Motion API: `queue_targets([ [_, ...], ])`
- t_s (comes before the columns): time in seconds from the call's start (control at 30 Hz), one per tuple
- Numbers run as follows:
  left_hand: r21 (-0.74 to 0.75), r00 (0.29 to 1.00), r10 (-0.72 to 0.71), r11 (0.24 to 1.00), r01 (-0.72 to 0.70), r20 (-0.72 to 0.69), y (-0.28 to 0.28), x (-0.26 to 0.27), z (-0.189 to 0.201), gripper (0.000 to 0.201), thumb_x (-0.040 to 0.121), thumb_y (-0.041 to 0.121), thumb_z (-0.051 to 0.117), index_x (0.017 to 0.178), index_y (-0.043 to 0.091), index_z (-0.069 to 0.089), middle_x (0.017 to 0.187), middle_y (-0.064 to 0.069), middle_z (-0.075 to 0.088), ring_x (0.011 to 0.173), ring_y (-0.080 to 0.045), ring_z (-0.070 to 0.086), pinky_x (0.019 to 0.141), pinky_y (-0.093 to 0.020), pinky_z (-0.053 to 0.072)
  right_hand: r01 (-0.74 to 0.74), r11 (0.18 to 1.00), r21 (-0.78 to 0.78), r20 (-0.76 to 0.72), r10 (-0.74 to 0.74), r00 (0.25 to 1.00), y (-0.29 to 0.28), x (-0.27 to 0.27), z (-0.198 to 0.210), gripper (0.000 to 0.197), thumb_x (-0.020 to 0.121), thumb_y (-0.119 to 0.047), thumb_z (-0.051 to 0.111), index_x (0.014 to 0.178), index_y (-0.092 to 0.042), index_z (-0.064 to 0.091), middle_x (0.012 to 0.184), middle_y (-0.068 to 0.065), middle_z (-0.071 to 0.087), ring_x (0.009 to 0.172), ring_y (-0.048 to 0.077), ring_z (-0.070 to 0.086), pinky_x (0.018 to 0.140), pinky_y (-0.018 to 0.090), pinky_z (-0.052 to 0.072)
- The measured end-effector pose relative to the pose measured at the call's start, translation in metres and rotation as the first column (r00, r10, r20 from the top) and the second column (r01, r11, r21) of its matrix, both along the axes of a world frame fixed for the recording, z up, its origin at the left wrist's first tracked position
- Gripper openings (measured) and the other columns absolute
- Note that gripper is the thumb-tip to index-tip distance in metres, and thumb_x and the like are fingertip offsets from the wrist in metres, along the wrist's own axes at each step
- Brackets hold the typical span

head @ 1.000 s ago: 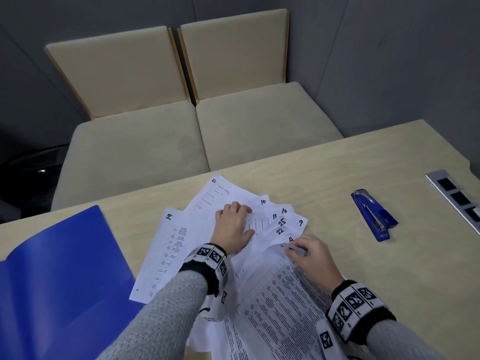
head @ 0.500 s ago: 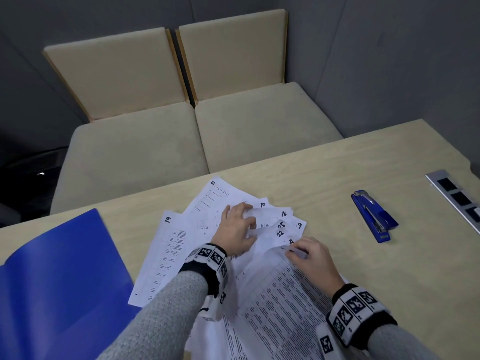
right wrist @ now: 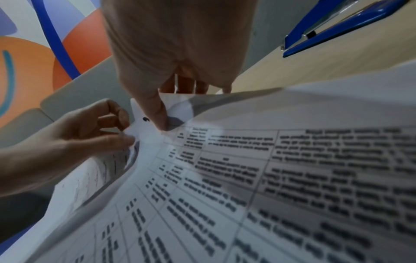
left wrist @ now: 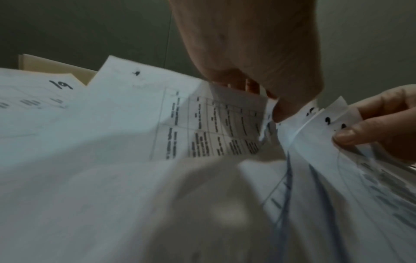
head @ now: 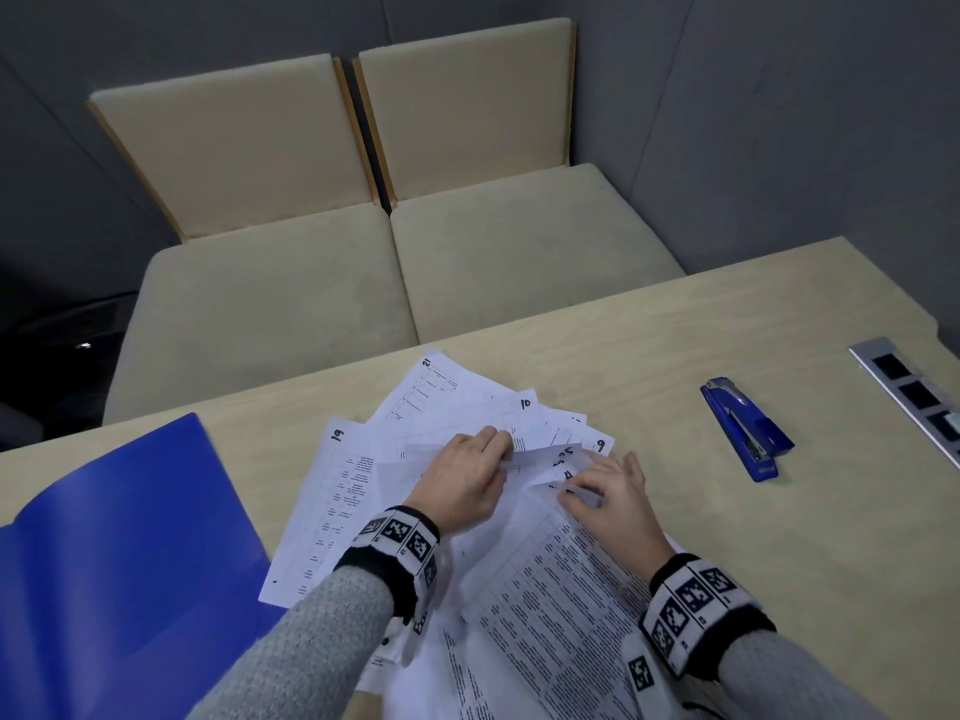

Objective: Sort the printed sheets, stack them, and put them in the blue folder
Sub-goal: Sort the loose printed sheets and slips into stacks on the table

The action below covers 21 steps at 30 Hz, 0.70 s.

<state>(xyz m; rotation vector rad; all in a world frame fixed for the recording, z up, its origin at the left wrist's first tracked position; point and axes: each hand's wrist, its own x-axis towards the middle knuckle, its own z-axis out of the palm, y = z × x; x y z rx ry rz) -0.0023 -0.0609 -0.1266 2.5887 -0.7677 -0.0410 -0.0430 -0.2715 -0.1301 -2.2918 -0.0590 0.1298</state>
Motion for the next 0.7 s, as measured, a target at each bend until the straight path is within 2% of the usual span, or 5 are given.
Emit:
queue_targets([
  [0.07,-0.076,0.989,0.075,0.994,-0.085,-0.125,-0.001,-0.002,0.006,0.014,0.089,0.023,0.046,0.100,0.021,0.039,0.081,0.002,0.055,0.061,-0.023,0.050,0.059,-0.034,0.041,-0.030,0.999,0.030,0.023,0.029,0.999,0.004,0.002,0.001,0.013,0.078,-0.014,0.071,0.065,-0.012,0.068,0.063,-0.020,0.054,0.083,0.007,0.052,0.091,0.039,0.039],
  [0.13,-0.183,0.941,0.216,0.946,-0.267,-0.259,-0.002,0.003,0.010,0.016,0.096,0.028,0.039,0.112,0.023,0.039,0.088,0.003,0.058,0.070,-0.022,0.057,0.066,-0.034,0.044,-0.061,0.997,0.040,0.026,0.060,0.998,0.009,0.002,0.002,0.014,0.078,-0.011,0.070,0.064,-0.011,0.067,0.061,-0.017,0.054,0.075,0.016,0.052,0.072,0.031,0.040],
  [0.33,0.082,0.832,0.409,0.908,-0.410,-0.375,0.006,0.039,0.006,0.042,0.094,0.018,0.045,0.136,0.015,0.041,0.134,-0.009,0.039,0.106,-0.032,0.057,0.091,-0.039,0.045,-0.079,0.996,0.050,0.017,0.079,0.997,0.013,-0.002,0.001,0.012,0.080,-0.011,0.070,0.069,-0.017,0.069,0.066,-0.016,0.057,0.078,0.013,0.055,0.069,0.018,0.039],
  [0.57,0.105,0.959,0.275,0.954,-0.281,0.064,0.015,0.035,0.012,0.011,0.085,0.025,0.065,0.089,0.014,0.064,0.090,-0.003,0.057,0.080,-0.025,0.056,0.054,-0.028,0.032,-0.065,0.996,0.057,-0.012,0.066,0.998,0.011,-0.003,0.003,0.007,0.081,-0.011,0.069,0.074,-0.010,0.071,0.072,-0.005,0.065,0.081,0.015,0.058,0.074,0.031,0.047],
  [0.7,0.158,0.979,0.079,0.981,-0.110,0.187,0.023,0.025,0.008,0.022,0.088,0.032,0.051,0.077,0.017,0.062,0.079,0.000,0.058,0.078,-0.024,0.052,0.063,-0.033,0.040,-0.055,0.996,0.064,0.006,0.055,0.998,0.012,-0.003,0.004,0.005,0.080,-0.012,0.071,0.075,-0.011,0.072,0.072,-0.006,0.064,0.078,0.014,0.058,0.074,0.035,0.049],
])
